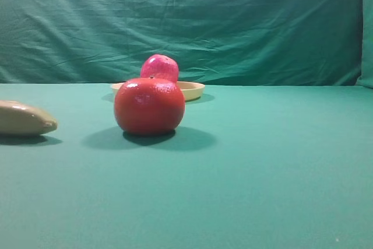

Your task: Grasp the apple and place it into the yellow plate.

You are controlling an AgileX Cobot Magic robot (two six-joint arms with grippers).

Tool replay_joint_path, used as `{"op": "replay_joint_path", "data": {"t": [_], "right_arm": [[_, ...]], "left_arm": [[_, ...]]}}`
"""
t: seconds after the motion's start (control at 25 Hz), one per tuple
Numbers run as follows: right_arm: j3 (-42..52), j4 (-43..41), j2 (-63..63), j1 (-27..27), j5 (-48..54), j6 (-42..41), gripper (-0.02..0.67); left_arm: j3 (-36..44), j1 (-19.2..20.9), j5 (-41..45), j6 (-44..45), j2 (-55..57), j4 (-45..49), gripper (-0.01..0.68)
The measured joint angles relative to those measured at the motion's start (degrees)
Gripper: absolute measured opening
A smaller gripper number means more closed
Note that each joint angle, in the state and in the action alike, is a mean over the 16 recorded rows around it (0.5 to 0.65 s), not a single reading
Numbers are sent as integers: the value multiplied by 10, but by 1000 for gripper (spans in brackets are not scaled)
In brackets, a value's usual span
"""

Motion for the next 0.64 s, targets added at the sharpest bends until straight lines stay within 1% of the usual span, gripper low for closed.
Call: {"op": "replay_joint_path", "data": {"t": [0.64], "right_arm": [[0,0,0,0,0,0,0]], "left_arm": [[0,0,0,0,0,0,157]]}}
